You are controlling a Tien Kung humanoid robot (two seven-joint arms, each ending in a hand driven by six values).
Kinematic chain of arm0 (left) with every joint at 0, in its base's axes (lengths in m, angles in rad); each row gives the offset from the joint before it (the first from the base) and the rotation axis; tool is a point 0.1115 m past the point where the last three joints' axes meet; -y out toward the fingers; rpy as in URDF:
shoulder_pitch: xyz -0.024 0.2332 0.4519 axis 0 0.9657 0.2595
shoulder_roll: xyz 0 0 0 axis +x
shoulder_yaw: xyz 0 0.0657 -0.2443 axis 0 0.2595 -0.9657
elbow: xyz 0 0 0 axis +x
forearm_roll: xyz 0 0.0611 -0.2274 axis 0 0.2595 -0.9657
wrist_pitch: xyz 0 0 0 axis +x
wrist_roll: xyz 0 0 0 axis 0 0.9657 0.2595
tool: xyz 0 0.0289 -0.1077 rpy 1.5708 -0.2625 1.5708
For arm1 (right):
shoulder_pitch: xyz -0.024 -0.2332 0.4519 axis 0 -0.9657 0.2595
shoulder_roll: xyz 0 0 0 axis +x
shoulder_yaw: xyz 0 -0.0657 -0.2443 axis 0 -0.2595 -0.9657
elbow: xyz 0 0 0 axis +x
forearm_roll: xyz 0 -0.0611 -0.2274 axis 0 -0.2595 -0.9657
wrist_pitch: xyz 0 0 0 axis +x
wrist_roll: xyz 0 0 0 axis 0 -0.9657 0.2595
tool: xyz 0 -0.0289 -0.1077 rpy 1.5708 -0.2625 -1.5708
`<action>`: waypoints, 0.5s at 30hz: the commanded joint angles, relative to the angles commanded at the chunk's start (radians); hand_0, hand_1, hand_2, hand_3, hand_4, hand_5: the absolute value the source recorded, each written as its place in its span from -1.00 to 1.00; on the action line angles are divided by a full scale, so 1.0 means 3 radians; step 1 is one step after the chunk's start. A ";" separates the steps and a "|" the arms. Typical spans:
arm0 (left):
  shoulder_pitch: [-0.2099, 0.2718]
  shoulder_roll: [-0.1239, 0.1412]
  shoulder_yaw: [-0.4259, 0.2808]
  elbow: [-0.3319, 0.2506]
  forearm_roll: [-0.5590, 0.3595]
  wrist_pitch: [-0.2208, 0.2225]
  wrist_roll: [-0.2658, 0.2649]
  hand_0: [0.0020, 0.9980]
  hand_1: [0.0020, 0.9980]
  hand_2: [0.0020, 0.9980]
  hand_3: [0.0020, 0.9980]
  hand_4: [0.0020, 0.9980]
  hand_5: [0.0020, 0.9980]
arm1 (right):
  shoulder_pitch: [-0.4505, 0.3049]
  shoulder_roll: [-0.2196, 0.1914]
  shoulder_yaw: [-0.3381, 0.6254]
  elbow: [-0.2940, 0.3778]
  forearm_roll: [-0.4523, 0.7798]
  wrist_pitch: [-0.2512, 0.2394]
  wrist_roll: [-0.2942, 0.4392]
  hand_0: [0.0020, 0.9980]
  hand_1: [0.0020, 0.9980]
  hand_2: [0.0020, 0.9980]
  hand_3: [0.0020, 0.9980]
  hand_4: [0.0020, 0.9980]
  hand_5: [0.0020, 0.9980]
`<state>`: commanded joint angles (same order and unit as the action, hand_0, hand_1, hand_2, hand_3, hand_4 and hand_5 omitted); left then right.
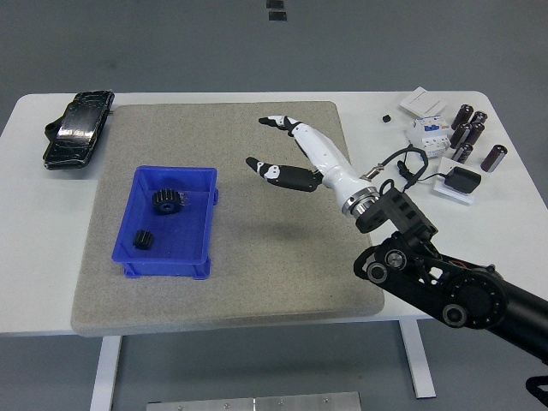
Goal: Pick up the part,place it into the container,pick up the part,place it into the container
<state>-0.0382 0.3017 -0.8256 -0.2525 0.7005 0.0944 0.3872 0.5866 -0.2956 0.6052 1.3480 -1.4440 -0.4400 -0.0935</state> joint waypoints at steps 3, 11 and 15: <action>0.0000 0.0003 -0.0008 0.0000 0.0013 -0.0001 0.0005 0.36 0.31 0.25 0.14 0.37 -0.43 | -0.0162 -0.0064 0.0102 -0.0119 0.0286 0.0014 0.0184 0.60 0.69 0.65 0.62 0.62 0.06; 0.0018 -0.0002 -0.0007 0.0002 0.0019 -0.0003 0.0002 0.37 0.31 0.24 0.14 0.37 -0.43 | -0.0445 -0.0084 0.0276 -0.0310 0.1079 0.0150 0.0656 0.53 0.61 0.61 0.61 0.64 0.07; 0.0026 -0.0016 0.0003 0.0003 0.0004 -0.0001 -0.0004 0.37 0.31 0.24 0.14 0.37 -0.43 | -0.0503 -0.0050 0.0308 -0.0307 0.1379 0.0208 0.0789 0.53 0.61 0.61 0.61 0.64 0.07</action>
<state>-0.0302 0.2970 -0.8246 -0.2514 0.7017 0.0941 0.3858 0.4358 -0.3105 0.6974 1.2558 -1.0304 -0.3777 0.1434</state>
